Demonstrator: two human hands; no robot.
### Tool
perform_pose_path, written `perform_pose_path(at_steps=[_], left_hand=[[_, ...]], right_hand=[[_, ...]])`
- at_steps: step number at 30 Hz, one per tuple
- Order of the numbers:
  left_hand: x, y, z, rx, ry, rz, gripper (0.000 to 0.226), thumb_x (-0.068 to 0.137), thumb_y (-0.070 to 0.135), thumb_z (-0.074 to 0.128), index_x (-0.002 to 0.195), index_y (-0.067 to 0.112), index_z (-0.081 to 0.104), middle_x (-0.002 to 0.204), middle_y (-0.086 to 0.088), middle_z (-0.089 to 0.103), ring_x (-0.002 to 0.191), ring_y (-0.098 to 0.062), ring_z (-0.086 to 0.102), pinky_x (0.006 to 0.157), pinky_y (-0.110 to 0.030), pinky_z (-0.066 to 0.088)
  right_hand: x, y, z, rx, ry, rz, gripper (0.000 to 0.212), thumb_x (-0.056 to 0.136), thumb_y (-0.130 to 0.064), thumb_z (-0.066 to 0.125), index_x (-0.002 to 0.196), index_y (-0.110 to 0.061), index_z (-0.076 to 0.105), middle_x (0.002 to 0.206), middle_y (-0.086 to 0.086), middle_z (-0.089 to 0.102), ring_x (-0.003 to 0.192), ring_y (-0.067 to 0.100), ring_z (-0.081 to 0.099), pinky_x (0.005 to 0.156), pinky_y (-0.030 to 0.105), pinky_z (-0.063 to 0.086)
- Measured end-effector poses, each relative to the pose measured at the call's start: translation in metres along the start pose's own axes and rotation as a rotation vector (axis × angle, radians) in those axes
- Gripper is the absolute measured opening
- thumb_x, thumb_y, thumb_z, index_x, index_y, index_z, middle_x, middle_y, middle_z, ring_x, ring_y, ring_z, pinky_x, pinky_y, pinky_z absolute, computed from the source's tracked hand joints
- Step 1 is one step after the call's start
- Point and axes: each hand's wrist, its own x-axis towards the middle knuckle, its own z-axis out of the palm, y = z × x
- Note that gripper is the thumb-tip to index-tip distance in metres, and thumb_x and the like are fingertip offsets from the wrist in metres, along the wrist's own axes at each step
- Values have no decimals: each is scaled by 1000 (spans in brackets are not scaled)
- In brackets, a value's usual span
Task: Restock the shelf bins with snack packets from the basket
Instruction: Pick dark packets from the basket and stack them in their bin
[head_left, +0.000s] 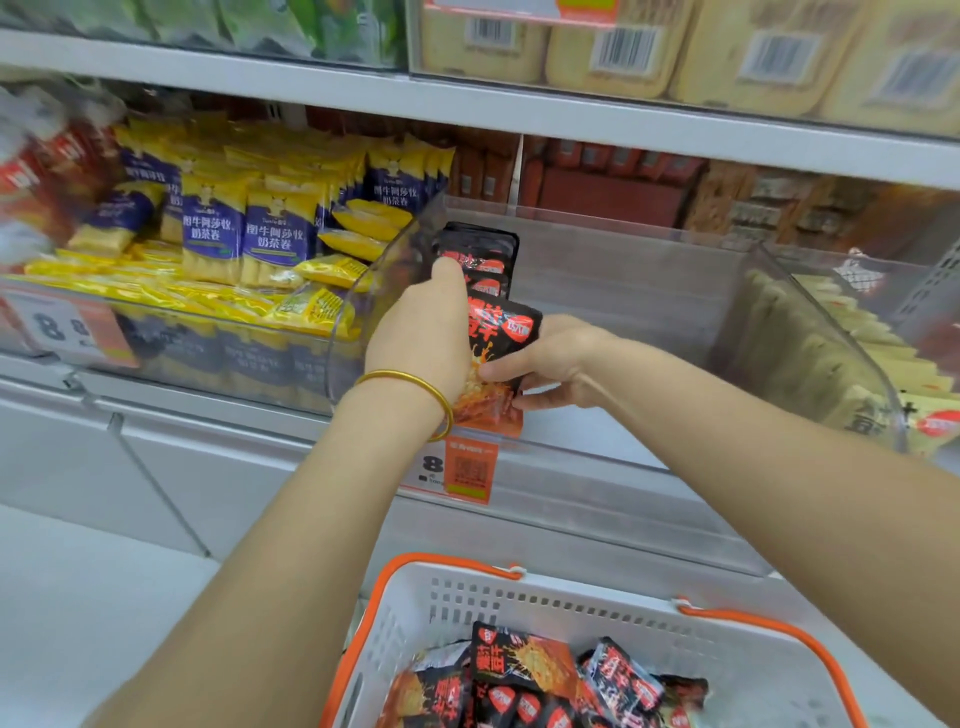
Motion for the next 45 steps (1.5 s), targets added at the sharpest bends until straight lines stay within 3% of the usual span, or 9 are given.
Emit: perform_pose_path(at_steps=[4,8,11,14,19,23,30,37,45], left_hand=[[-2,-2,-10,38,10,-18,35,91,10,57,123,7,43,122,-15,48,110,-33,53,81,-38,43],[-3,-14,-12,26,-166,37,20,94,17,49,107,7,61,108,-12,63,99,-29,58,77,-32,44],[-4,-19,-9,7,-281,45,22,94,18,47,104,9,65,106,-10,64,99,-27,58,72,-26,40],[-3,-22,-9,-7,-317,39,22,94,19,48,106,10,64,106,-9,63,94,-25,56,70,-25,36],[-2,-25,-7,4,-340,51,19,95,22,48,94,10,62,102,-9,62,83,-22,49,69,-26,34],[-4,-26,-6,-11,-349,46,26,96,24,48,105,7,65,108,-9,63,96,-26,56,71,-25,36],[-4,-26,-6,-26,-346,41,26,96,24,47,109,7,63,109,-10,62,99,-26,57,72,-26,37],[-5,-26,-5,-17,-353,47,27,96,25,47,107,8,65,101,-9,61,90,-24,56,70,-27,39],[-6,-25,-6,-16,-350,41,26,96,25,47,108,11,65,97,-5,59,87,-22,54,70,-26,38]], right_hand=[[23,-8,15,8,286,-83,48,69,-2,81,112,-8,59,108,10,65,99,28,62,71,41,58],[42,-15,26,-206,522,-223,46,73,-16,80,114,-13,58,115,7,64,106,26,61,86,32,50],[52,-13,37,-207,589,-247,53,72,-20,80,117,-13,51,120,11,58,108,30,59,91,36,48],[57,-6,41,-212,542,-169,61,68,-24,82,115,-12,44,121,13,55,109,33,57,93,43,48],[62,-9,43,-249,480,-37,59,70,-30,82,111,-6,47,112,11,60,104,27,62,88,38,53],[69,-12,43,-223,524,1,56,68,-35,82,105,-5,52,106,8,62,95,23,64,76,28,52],[67,-14,42,-221,502,-1,75,65,-33,85,118,-5,41,118,10,57,108,30,59,88,38,52],[65,-14,41,-392,392,-46,48,75,-33,76,109,-6,57,104,10,62,103,28,62,88,39,54],[65,-12,33,-359,323,-23,56,72,-35,79,113,-5,54,116,12,61,109,27,59,94,39,51]])
